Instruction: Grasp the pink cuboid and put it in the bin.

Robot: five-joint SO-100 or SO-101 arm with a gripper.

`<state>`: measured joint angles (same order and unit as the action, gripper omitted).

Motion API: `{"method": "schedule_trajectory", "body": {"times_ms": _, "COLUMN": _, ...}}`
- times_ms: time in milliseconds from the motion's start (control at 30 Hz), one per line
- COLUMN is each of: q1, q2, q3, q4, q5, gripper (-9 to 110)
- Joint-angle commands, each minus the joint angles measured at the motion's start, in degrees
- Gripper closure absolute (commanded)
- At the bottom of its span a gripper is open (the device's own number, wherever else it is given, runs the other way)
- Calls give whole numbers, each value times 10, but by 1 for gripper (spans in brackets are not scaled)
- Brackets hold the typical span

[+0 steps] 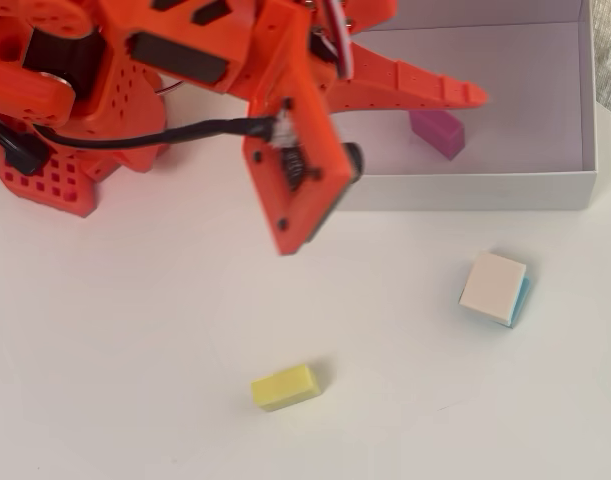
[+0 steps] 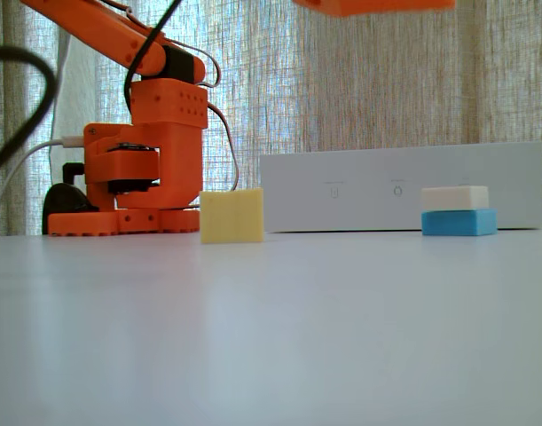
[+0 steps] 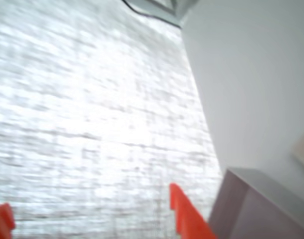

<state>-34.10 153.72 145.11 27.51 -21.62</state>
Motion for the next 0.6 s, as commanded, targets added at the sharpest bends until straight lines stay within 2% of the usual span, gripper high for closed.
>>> {"method": "schedule_trajectory", "body": {"times_ms": 0, "q1": 63, "q2": 75, "q3": -18, "q4": -75, "q5": 19, "gripper": 59}}
{"method": "schedule_trajectory", "body": {"times_ms": 100, "q1": 144, "q2": 148, "q3": 7, "q4": -61, "q5": 73, "gripper": 59}}
{"method": "schedule_trajectory", "body": {"times_ms": 200, "q1": 216, "q2": 220, "q3": 42, "q4": 3, "q5": 105, "gripper": 63}}
{"method": "schedule_trajectory", "body": {"times_ms": 267, "q1": 250, "q2": 268, "q3": 73, "q4": 70, "q5": 114, "gripper": 76}}
{"method": "schedule_trajectory", "body": {"times_ms": 400, "q1": 287, "q2": 359, "q3": 133, "q4": 241, "q5": 113, "gripper": 79}}
{"method": "schedule_trajectory", "body": {"times_ms": 567, "q1": 304, "q2": 359, "q3": 165, "q4": 389, "q5": 115, "gripper": 88}}
